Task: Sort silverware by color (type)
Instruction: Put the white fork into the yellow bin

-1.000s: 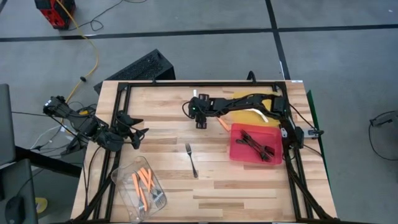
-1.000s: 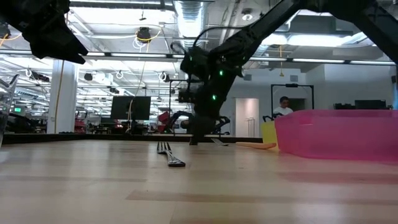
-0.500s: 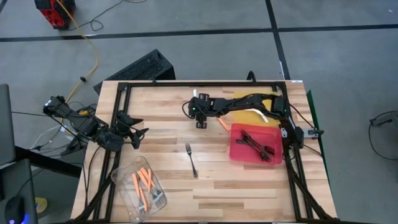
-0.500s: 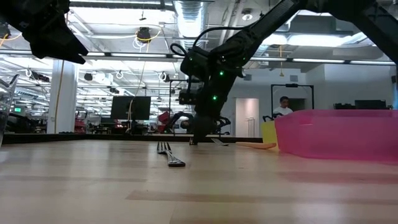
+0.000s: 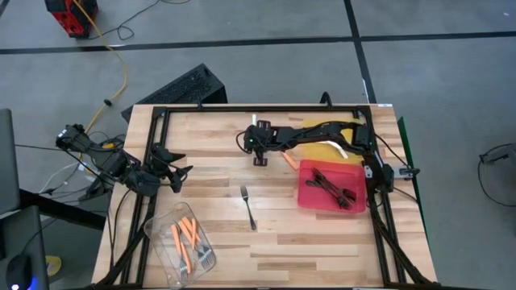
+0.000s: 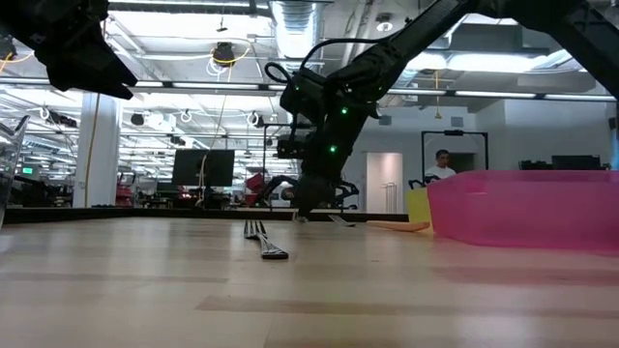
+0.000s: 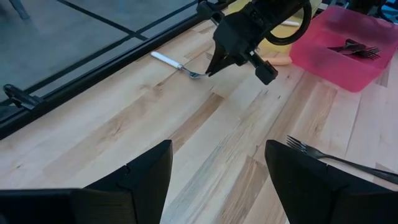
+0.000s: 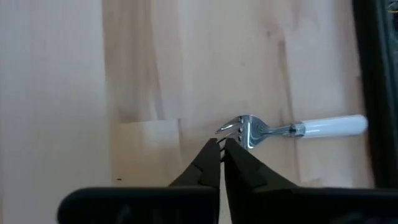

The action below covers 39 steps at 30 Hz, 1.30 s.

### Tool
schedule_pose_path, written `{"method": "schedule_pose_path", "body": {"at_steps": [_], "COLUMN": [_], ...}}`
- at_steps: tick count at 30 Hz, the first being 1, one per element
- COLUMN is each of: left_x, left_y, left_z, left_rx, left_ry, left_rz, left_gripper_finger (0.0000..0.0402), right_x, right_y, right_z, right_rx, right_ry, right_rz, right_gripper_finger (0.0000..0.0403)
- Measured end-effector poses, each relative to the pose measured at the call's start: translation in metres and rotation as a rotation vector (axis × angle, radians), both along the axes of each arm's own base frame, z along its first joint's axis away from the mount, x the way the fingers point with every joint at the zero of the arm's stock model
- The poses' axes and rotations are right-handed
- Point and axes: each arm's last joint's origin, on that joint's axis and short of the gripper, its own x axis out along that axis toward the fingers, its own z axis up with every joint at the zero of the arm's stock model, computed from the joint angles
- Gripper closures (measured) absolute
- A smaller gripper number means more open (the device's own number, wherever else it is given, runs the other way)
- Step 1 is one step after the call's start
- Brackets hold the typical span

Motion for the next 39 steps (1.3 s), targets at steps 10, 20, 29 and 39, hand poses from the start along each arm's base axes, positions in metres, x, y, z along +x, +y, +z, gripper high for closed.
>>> {"method": "schedule_pose_path", "body": {"at_steps": [10,20,29,39], "left_x": [0.000,-0.002,-0.002,-0.002], "left_y": [0.000,0.001,0.001,0.001], "left_z": [0.000,-0.002,-0.002,-0.002], "left_rx": [0.001,0.002,-0.004,-0.003], "left_ry": [0.001,0.018,0.015,0.014], "left_rz": [0.000,0.008,0.012,0.012], "left_gripper_finger": [0.0159,0.0159,0.0159,0.0159], "right_x": [0.003,0.009,0.000,-0.031], "right_y": [0.012,0.058,0.140,0.241], "right_z": [0.000,0.002,0.006,0.004], "right_rx": [-0.026,-0.010,0.062,0.044], "right_ry": [0.004,-0.005,0.066,0.188], "right_rz": [-0.017,0.020,0.077,0.196], "right_gripper_finger": [0.0382,0.0382,0.0382,0.0382]}}
